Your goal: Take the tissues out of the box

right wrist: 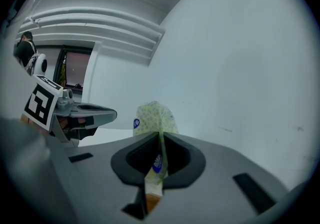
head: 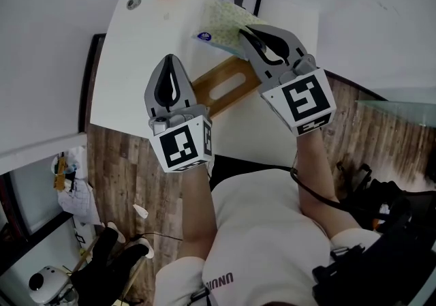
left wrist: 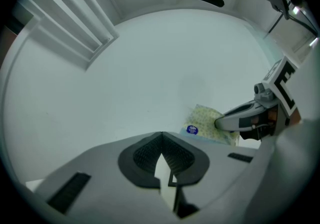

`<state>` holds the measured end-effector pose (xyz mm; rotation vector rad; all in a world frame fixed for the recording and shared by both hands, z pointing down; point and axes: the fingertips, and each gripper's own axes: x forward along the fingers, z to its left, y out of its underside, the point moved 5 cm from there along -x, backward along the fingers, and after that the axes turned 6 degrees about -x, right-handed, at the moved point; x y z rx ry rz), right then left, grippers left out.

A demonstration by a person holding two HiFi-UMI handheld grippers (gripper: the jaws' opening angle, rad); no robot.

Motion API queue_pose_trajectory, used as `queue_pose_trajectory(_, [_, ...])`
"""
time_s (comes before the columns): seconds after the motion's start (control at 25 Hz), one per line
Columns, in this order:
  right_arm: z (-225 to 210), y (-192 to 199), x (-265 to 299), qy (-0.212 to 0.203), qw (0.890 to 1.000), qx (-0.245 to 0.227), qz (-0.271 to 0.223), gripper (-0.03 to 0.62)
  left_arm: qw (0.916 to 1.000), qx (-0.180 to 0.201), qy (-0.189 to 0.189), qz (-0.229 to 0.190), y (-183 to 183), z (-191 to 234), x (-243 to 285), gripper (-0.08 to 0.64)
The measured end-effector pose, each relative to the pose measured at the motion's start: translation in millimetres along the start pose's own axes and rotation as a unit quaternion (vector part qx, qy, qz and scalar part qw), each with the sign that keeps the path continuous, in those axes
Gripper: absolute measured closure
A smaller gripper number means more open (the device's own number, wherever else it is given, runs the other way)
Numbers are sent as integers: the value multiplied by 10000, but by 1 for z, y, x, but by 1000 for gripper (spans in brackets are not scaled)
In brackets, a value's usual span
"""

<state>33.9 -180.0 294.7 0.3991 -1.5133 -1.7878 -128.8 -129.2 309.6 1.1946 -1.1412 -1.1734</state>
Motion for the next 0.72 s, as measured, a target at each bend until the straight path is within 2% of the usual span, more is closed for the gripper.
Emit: queue_pose_trajectory(0.72, [-4, 1, -1, 116, 9999, -10, -6, 560, 10000, -22, 74, -22, 0, -3, 2, 548])
